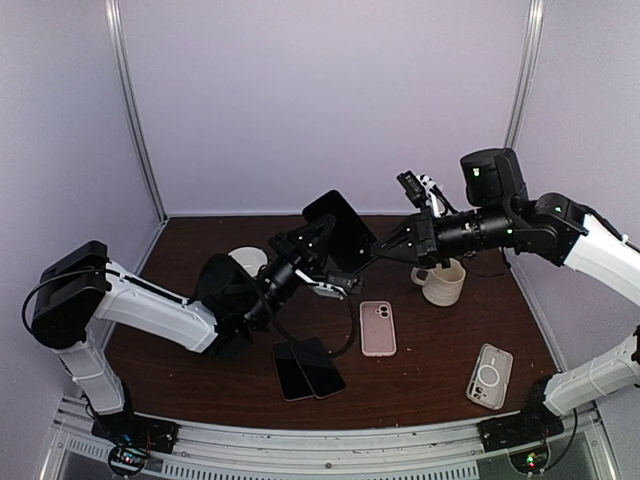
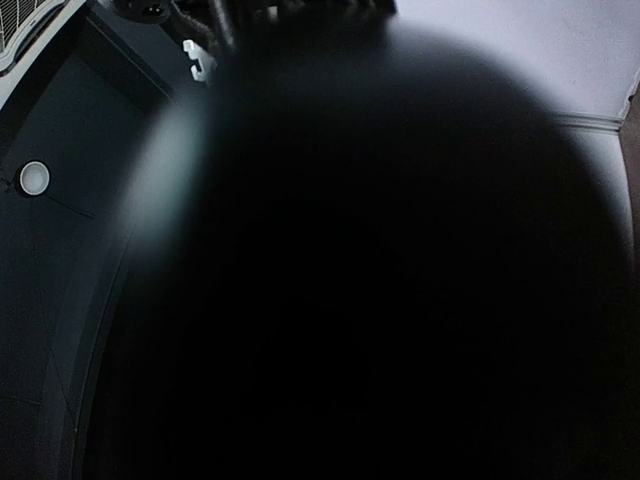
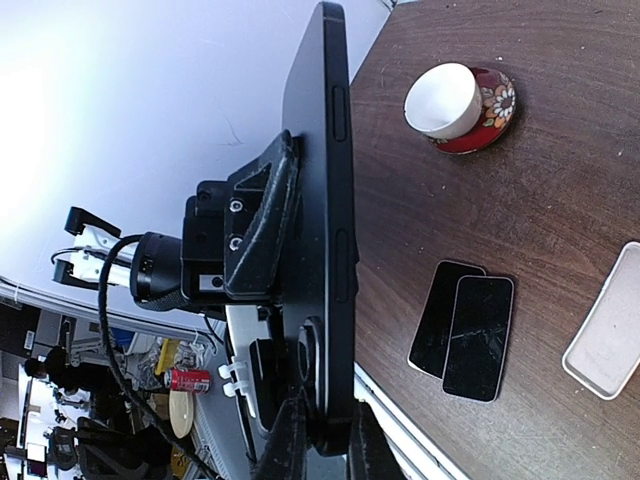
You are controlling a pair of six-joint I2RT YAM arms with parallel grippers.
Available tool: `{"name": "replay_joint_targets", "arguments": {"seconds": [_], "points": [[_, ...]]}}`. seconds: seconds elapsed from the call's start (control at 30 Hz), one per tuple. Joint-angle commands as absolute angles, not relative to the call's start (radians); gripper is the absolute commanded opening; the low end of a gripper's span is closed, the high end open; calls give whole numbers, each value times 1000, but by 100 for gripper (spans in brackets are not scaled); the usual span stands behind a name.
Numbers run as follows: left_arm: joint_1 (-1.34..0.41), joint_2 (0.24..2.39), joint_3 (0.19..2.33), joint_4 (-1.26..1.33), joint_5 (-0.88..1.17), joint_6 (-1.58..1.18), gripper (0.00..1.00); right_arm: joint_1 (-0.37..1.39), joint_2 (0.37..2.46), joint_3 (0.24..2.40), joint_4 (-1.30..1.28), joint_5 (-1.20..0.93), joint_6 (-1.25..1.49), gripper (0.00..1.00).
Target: Put the phone into the phone case
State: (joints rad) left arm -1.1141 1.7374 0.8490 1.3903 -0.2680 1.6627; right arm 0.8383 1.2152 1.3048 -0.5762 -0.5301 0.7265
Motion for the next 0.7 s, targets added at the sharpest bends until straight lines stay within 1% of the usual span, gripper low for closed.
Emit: {"name": "replay_joint_targets", "arguments": {"seconds": [0.0,0.03,0.07,0.17,0.2,0.27,0.3,0.37,0.47,0.53,0.6,0.67], "points": [[-1139,1747,852,1366,-285,1690,0,850,1212,1308,-501,-516,684,8],[-1142,1748,850,1364,-287,1687,0,850,1209,1309,-498,-513,678,16],[-1146,1748,849,1360,-293,1682,0,850,1202,1313,-498,-503,667,27],[-1165,1739,850,1316,-337,1625,0,848,1165,1335,-534,-441,586,53],[-1169,1728,860,1261,-369,1575,0,845,1148,1343,-551,-416,542,61],[-1172,1686,882,1074,-446,1428,0,822,1107,1349,-581,-407,444,74],[-1171,1653,891,968,-458,1329,0,804,1088,1351,-591,-406,404,78],[-1172,1569,934,652,-422,1107,0,772,1054,1359,-608,-415,310,83],[-1146,1457,1074,102,-181,681,0,754,1016,1384,-648,-419,173,88],[-1106,1426,1192,-150,20,393,0,749,1003,1396,-673,-415,109,90],[-1074,1409,1227,-197,214,150,0,747,993,1386,-669,-411,80,90],[-1068,1395,1210,-146,284,-32,0,746,992,1359,-639,-376,100,89]]}}
